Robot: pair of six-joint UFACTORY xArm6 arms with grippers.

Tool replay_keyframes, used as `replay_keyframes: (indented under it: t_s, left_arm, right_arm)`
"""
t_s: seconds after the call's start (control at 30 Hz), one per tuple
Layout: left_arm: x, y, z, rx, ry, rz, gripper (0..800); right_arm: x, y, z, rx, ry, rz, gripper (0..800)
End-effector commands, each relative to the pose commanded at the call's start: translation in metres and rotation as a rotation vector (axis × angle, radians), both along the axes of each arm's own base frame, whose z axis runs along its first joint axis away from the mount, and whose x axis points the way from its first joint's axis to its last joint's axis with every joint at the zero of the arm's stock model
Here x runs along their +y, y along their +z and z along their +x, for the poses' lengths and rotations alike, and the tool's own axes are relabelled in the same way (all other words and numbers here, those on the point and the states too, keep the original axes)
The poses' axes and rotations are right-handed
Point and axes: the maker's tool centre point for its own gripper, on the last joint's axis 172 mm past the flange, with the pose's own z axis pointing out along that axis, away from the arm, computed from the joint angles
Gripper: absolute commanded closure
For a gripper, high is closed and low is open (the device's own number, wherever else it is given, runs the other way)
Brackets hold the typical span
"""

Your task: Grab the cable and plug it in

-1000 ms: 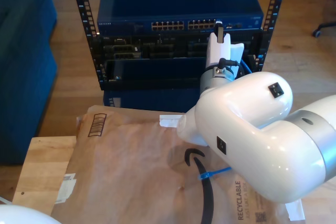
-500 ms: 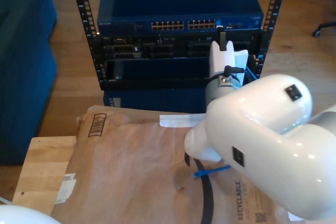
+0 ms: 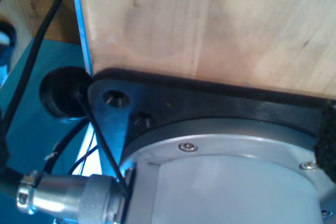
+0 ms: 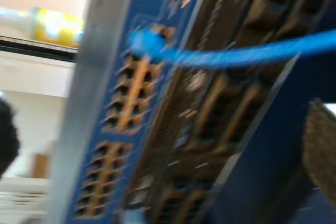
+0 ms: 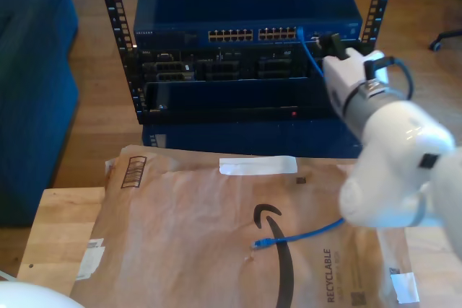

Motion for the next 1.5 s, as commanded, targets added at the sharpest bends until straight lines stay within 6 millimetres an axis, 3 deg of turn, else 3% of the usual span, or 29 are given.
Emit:
replay_keyframes:
  t_s: [0.13, 0.23, 0.33, 0.4, 0.6, 0.73, 0.87, 0.93, 1.0, 1.1, 1.27, 1.37, 1.5]
  left_arm:
    - [0.0, 0.0, 0.0, 0.001, -0.001, 0.0, 1]
    - [0.0, 0.0, 0.0, 0.001, -0.001, 0.0, 1]
    - [0.0, 0.0, 0.0, 0.0, 0.0, 0.0, 0]
    - [0.0, 0.0, 0.0, 0.001, -0.001, 0.0, 0]
    - [0.0, 0.0, 0.0, 0.0, 0.0, 0.0, 0]
    - [0.0, 0.0, 0.0, 0.0, 0.0, 0.0, 0]
    - [0.0, 0.0, 0.0, 0.0, 0.0, 0.0, 0]
    - [0.0, 0.0, 0.0, 0.0, 0.0, 0.0, 0]
    - [0.0, 0.0, 0.0, 0.001, -0.001, 0.0, 0]
    - [0.0, 0.0, 0.0, 0.0, 0.0, 0.0, 0]
    - [0.0, 0.0, 0.0, 0.0, 0.0, 0.0, 0]
    - [0.0, 0.0, 0.0, 0.0, 0.0, 0.0, 0]
    - [0.0, 0.0, 0.0, 0.001, -0.001, 0.0, 0]
  right_arm:
    - [-0.068, -0.005, -0.021, 0.157, -0.054, -0.056, 6]
    - [-0.139, -0.005, -0.056, 0.234, -0.152, -0.097, 6]
    - [-0.218, -0.023, -0.118, 0.376, -0.279, -0.144, 6]
    - [-0.253, -0.043, -0.165, 0.478, -0.342, -0.163, 6]
    - [-0.33, -0.112, -0.312, 0.79, -0.401, -0.224, 4]
    - [-0.352, -0.136, -0.377, 0.912, -0.356, -0.252, 4]
    - [-0.35, -0.146, -0.413, 1.0, -0.299, -0.233, 4]
    - [-0.339, -0.156, -0.437, 1.087, -0.212, -0.237, 4]
    - [-0.328, -0.166, -0.476, 1.199, -0.184, -0.191, 4]
    - [-0.294, -0.182, -0.519, 1.344, -0.113, -0.076, 4]
    - [-0.258, -0.218, -0.557, 1.383, -0.159, 0.09, 4]
    - [-0.248, -0.229, -0.573, 1.394, -0.187, 0.183, 4]
    - [-0.241, -0.238, -0.574, 1.393, -0.184, 0.232, 0]
